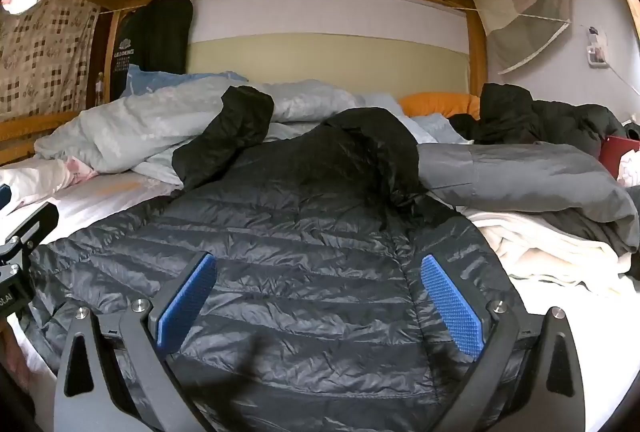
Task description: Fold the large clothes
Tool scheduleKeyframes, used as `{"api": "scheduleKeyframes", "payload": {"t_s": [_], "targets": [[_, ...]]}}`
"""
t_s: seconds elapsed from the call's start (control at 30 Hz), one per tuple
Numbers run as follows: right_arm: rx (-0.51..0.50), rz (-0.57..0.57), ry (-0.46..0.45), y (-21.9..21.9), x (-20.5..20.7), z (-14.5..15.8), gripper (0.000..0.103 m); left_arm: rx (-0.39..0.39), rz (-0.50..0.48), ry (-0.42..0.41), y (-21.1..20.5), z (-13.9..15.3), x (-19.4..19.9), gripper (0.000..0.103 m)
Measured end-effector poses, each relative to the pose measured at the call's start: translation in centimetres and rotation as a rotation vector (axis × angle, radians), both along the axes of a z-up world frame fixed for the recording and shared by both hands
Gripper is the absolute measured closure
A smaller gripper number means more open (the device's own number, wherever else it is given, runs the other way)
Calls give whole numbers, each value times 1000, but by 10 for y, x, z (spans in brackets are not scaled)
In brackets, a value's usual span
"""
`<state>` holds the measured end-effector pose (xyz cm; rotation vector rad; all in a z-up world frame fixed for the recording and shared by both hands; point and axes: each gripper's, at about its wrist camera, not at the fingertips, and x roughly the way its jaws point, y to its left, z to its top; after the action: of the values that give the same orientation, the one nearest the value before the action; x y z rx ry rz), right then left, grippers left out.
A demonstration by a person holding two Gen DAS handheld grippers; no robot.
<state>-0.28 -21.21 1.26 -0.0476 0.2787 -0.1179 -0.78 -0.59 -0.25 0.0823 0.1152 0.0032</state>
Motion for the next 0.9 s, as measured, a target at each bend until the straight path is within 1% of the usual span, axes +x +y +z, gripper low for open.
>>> {"api": "scheduleKeyframes", "payload": {"t_s": [0.1, 0.17, 0.27, 0.43, 0.57, 0.8, 0.83, 0.87, 0.9], "targets": [[0, -3, 6, -3, 1, 1, 0, -3, 0, 4, 0, 0, 0, 0], [-4, -9, 4, 0, -5, 4, 0, -7, 6, 10, -1, 0, 1, 0], [-5, -9, 9, 0, 3, -1, 0, -12, 6, 16, -1, 1, 2, 0], [-19, -14, 6, 0, 2, 0, 0, -18, 5, 26, 1, 2, 3, 0], [-20, -15, 37, 1, 3, 0, 0, -20, 3, 28, 3, 3, 5, 0], [-28, -26, 7, 2, 0, -1, 0, -17, 3, 27, 4, 3, 6, 0], [-51, -26, 7, 2, 0, 0, 0, -17, 4, 26, 3, 3, 6, 0], [-52, -25, 9, 2, -1, -1, 0, -17, 7, 24, 3, 4, 5, 0], [-63, -25, 28, 2, 0, -1, 0, -19, 12, 16, 3, 4, 4, 0]]}}
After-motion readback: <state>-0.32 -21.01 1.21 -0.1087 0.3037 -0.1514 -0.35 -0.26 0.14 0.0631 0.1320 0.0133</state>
